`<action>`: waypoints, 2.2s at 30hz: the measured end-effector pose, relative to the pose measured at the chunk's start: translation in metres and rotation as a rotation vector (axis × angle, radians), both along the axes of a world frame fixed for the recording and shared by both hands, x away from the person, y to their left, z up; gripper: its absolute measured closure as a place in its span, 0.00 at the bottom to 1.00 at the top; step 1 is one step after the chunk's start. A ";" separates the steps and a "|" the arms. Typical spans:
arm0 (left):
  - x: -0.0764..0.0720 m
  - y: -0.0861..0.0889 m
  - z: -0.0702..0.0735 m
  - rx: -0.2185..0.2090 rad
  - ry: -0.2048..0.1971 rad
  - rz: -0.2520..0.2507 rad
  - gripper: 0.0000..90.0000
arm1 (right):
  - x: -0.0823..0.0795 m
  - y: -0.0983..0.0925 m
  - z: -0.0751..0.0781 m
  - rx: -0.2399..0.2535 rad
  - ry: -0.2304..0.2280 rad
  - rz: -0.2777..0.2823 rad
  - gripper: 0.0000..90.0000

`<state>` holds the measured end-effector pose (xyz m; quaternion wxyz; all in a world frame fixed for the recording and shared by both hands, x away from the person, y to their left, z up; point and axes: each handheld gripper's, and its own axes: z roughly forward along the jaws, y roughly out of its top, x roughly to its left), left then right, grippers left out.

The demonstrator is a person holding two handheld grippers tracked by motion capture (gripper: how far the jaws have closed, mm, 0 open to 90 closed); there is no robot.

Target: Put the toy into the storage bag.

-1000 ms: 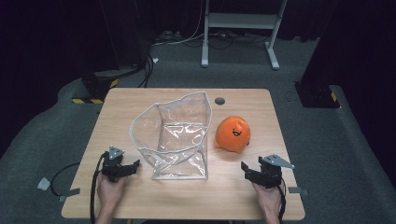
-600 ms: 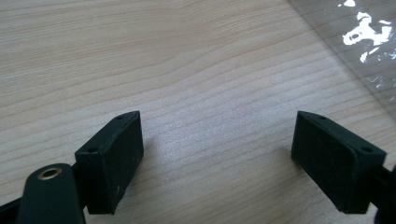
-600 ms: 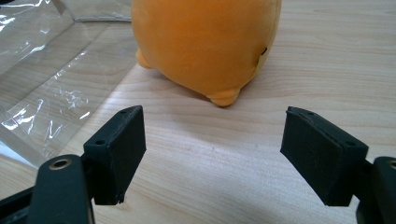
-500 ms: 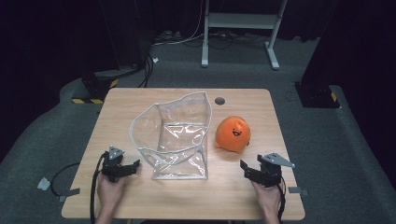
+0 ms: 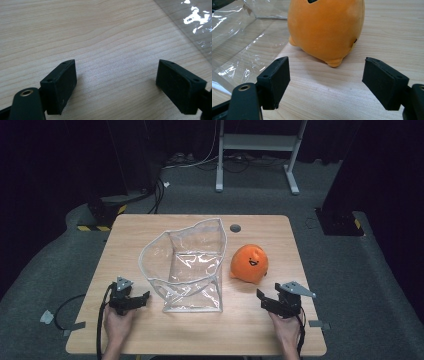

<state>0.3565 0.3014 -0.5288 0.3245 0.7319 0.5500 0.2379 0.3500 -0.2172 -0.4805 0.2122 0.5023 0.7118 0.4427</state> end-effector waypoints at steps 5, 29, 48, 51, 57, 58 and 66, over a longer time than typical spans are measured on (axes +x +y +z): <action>0.000 0.000 0.000 0.000 0.000 0.000 0.19 | 0.001 0.000 0.000 0.005 -0.003 0.002 0.24; 0.000 0.000 0.000 0.000 0.000 0.000 0.19 | 0.014 -0.004 0.019 0.014 -0.030 0.005 0.24; 0.000 0.000 0.000 0.000 0.000 0.000 0.19 | 0.026 -0.006 0.026 0.028 -0.034 0.000 0.24; 0.000 0.000 0.000 0.000 0.000 0.000 0.19 | 0.027 -0.007 0.027 0.031 -0.036 0.001 0.24; 0.000 0.000 0.000 0.000 0.000 0.000 0.19 | 0.032 -0.007 0.032 0.030 -0.038 0.004 0.23; 0.000 0.000 0.000 0.000 0.000 0.000 0.19 | 0.033 -0.007 0.032 0.028 -0.040 0.003 0.23; 0.000 0.000 0.000 0.000 0.000 0.000 0.19 | 0.040 -0.006 0.036 0.026 -0.039 0.010 0.23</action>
